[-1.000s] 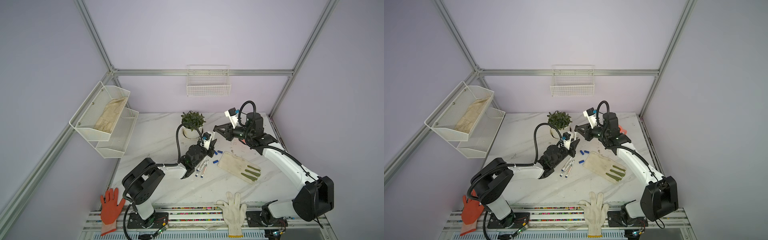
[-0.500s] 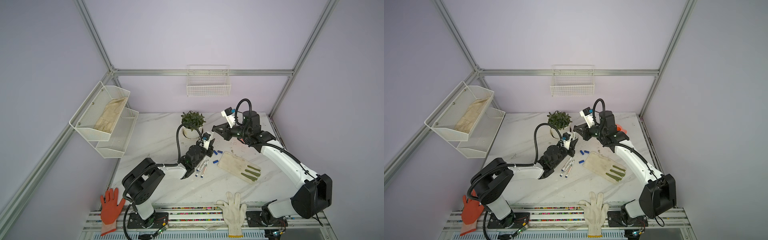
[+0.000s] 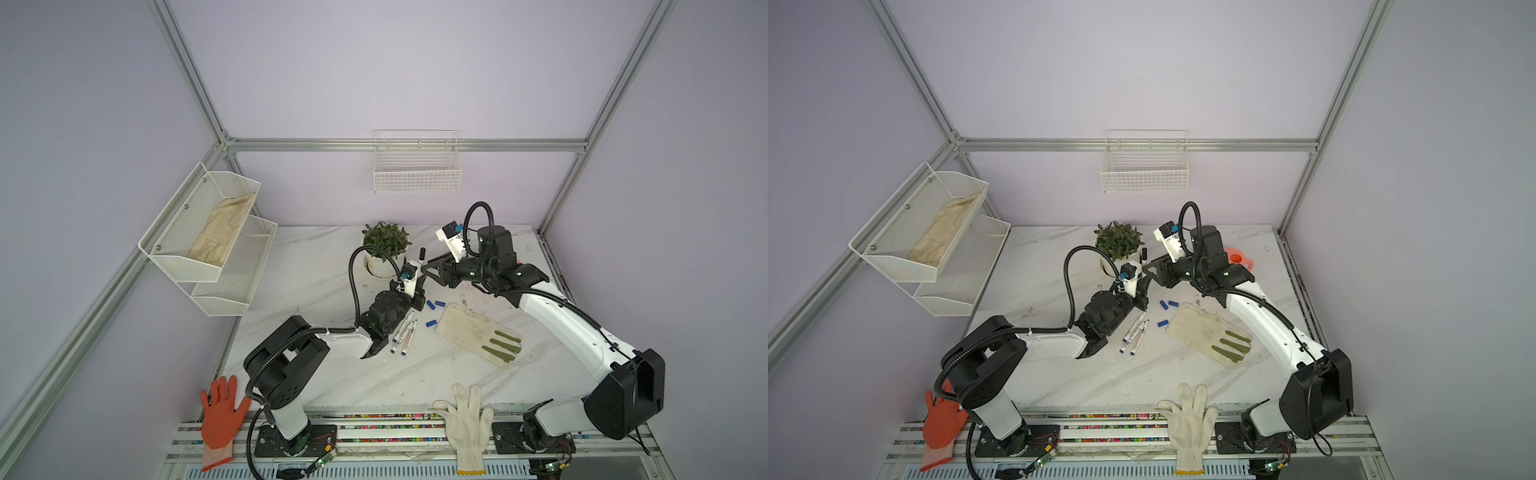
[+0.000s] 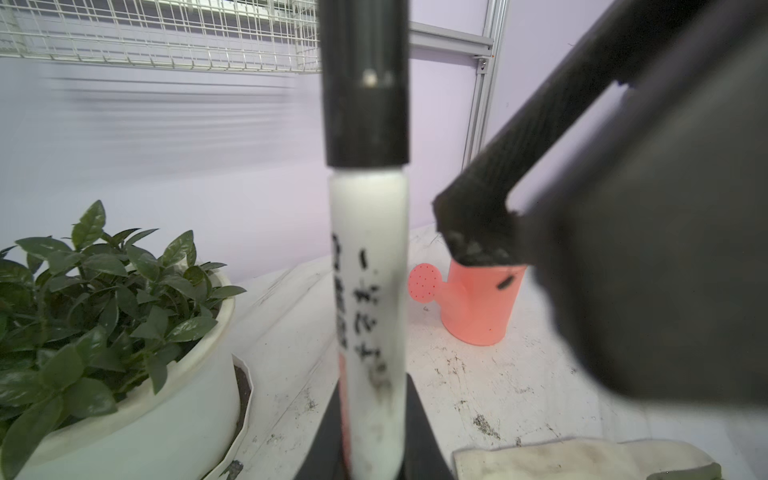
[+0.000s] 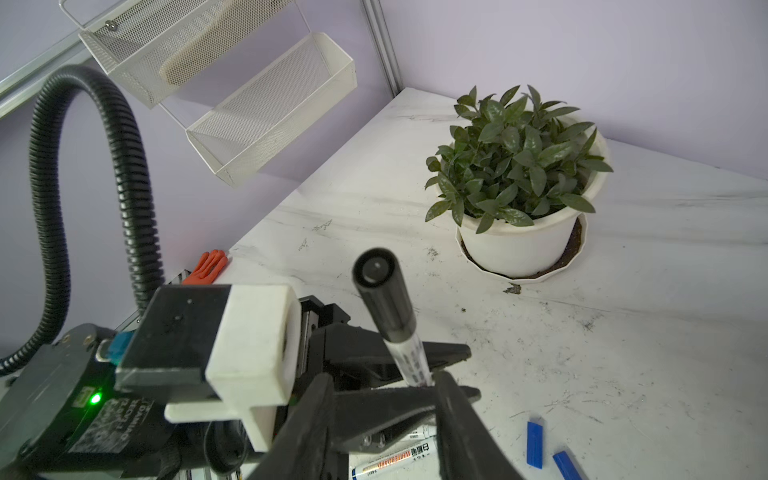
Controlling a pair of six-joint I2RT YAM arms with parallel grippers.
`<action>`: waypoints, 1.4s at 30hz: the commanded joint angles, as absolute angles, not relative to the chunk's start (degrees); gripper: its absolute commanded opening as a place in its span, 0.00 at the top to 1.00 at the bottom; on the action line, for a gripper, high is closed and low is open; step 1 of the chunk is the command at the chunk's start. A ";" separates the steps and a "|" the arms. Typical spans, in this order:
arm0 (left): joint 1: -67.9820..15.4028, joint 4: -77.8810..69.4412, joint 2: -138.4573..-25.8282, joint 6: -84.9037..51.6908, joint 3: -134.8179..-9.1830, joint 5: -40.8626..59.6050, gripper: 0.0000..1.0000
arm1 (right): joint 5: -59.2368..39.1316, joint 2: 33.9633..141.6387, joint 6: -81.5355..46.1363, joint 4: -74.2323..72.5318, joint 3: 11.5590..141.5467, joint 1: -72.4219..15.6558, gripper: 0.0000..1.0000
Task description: Insert the pens into the pen caps
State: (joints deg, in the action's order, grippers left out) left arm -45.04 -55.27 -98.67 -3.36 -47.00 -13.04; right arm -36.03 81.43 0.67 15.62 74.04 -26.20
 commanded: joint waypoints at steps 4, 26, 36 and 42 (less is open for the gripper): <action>-44.91 -60.07 -98.16 -2.53 -44.83 -13.79 1.00 | -32.06 76.61 2.45 16.22 76.88 -26.16 0.56; -47.02 -59.06 -98.52 -5.09 -44.12 -12.47 1.00 | -33.40 84.35 -8.76 2.37 76.78 -28.67 0.70; -47.18 -58.95 -96.31 -4.63 -46.61 -12.73 1.00 | -34.69 85.28 -9.41 3.98 72.95 -28.69 0.97; -45.94 -64.82 -93.77 -6.01 -50.23 -10.33 1.00 | -33.89 87.48 -7.70 11.78 70.76 -28.68 0.99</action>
State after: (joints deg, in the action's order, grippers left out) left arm -46.92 -52.36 -98.67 -4.38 -46.24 -12.12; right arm -32.21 85.38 -7.99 2.46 73.49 -27.86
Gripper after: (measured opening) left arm 0.141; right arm 0.145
